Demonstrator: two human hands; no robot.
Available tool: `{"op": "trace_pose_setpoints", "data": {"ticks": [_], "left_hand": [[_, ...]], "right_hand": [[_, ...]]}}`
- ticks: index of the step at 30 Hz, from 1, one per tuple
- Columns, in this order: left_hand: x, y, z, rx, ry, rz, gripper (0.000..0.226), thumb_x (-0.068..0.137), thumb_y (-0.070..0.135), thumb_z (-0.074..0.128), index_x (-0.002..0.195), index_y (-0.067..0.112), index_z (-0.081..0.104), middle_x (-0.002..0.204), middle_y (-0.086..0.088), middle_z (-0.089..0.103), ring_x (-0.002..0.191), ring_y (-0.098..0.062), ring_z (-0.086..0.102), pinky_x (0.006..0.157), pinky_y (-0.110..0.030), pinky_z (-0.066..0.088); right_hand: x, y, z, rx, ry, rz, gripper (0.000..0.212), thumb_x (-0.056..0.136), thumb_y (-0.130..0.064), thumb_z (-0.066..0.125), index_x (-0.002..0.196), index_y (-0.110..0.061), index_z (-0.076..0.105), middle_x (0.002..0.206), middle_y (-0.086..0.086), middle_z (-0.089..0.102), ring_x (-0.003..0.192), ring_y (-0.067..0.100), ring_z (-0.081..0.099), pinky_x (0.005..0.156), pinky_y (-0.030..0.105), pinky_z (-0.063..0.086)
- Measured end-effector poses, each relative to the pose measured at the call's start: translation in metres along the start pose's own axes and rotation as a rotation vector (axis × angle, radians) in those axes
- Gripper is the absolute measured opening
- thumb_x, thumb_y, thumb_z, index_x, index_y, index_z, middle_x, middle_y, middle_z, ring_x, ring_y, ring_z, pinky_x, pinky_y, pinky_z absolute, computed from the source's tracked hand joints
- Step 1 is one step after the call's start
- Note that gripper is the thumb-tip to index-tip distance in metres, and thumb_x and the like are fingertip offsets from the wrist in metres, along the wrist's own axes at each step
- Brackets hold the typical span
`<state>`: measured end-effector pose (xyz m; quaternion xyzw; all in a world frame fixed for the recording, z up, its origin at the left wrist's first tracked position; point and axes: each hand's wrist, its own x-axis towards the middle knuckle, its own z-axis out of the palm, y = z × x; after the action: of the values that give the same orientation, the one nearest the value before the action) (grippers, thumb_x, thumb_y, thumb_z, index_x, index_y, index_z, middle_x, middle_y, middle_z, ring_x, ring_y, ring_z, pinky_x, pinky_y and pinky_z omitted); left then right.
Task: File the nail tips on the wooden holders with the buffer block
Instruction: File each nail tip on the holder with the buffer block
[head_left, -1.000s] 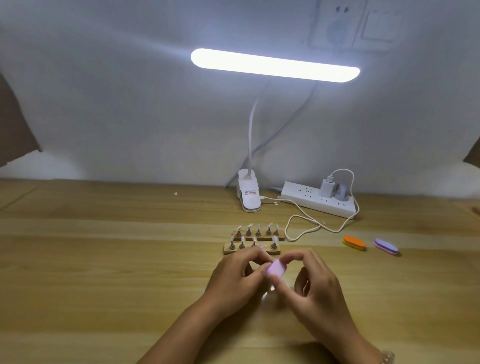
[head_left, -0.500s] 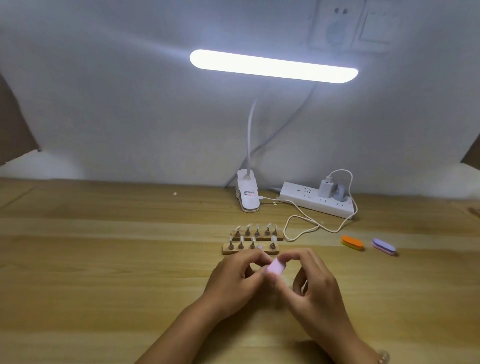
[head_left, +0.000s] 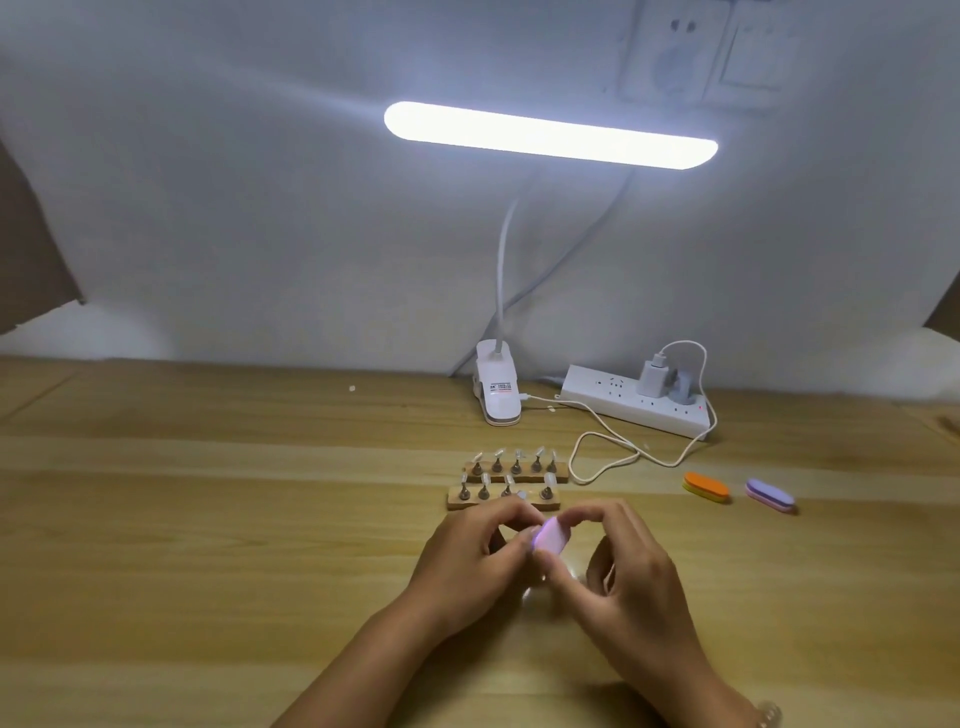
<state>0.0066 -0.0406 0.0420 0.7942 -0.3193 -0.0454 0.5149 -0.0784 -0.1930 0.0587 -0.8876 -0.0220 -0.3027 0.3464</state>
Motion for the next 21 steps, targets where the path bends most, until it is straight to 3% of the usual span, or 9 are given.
{"op": "trace_pose_setpoints", "data": {"ticks": [3, 7, 11, 15, 18, 21], "left_hand": [[0.0004, 0.0, 0.0011, 0.021, 0.008, 0.001, 0.018, 0.09, 0.042, 0.055, 0.096, 0.034, 0.069, 0.093, 0.017, 0.069, 0.057, -0.009, 0.048, 0.06, -0.033, 0.043], [0.0, 0.0, 0.0008, 0.011, -0.007, 0.002, 0.016, 0.092, 0.037, 0.054, 0.098, 0.033, 0.069, 0.094, 0.015, 0.069, 0.061, -0.01, 0.052, 0.062, -0.036, 0.045], [0.0004, 0.0011, 0.0013, 0.025, 0.004, -0.002, 0.019, 0.09, 0.043, 0.053, 0.096, 0.034, 0.069, 0.092, 0.017, 0.068, 0.069, -0.021, 0.059, 0.065, -0.04, 0.047], [-0.0001, 0.0008, 0.0013, 0.003, -0.01, 0.0, 0.018, 0.091, 0.037, 0.053, 0.097, 0.032, 0.069, 0.092, 0.013, 0.069, 0.073, -0.024, 0.061, 0.066, -0.042, 0.049], [-0.0002, -0.0005, 0.0019, 0.02, 0.004, 0.0, 0.018, 0.089, 0.043, 0.053, 0.096, 0.035, 0.068, 0.091, 0.016, 0.068, 0.067, -0.019, 0.058, 0.063, -0.038, 0.047], [-0.0006, -0.0021, 0.0029, 0.02, -0.015, 0.001, 0.015, 0.089, 0.039, 0.055, 0.098, 0.037, 0.067, 0.094, 0.019, 0.068, 0.061, -0.007, 0.052, 0.062, -0.031, 0.044]], "right_hand": [[0.0045, 0.0089, -0.0008, 0.021, 0.051, 0.121, 0.02, 0.081, -0.038, 0.074, 0.09, -0.031, 0.058, 0.093, -0.016, 0.061, 0.051, 0.012, 0.055, 0.055, 0.026, 0.045], [-0.0009, 0.0008, 0.0001, 0.006, -0.01, -0.001, 0.025, 0.079, -0.046, 0.071, 0.093, -0.031, 0.057, 0.094, -0.017, 0.059, 0.049, 0.009, 0.052, 0.052, 0.022, 0.044], [0.0048, 0.0067, -0.0014, 0.022, 0.06, 0.104, 0.023, 0.079, -0.043, 0.073, 0.091, -0.032, 0.058, 0.093, -0.017, 0.06, 0.051, 0.011, 0.055, 0.056, 0.032, 0.048], [-0.0004, 0.001, 0.0001, 0.015, 0.002, 0.001, 0.026, 0.078, -0.048, 0.071, 0.093, -0.032, 0.057, 0.095, -0.018, 0.058, 0.05, 0.009, 0.053, 0.053, 0.025, 0.046], [0.0045, 0.0082, -0.0011, 0.041, 0.062, 0.12, 0.023, 0.077, -0.045, 0.071, 0.089, -0.031, 0.059, 0.094, -0.018, 0.06, 0.051, 0.013, 0.054, 0.056, 0.033, 0.049], [0.0, 0.0032, -0.0002, 0.023, -0.004, 0.02, 0.025, 0.079, -0.05, 0.068, 0.093, -0.032, 0.058, 0.096, -0.017, 0.059, 0.052, 0.011, 0.054, 0.054, 0.027, 0.046]]}}
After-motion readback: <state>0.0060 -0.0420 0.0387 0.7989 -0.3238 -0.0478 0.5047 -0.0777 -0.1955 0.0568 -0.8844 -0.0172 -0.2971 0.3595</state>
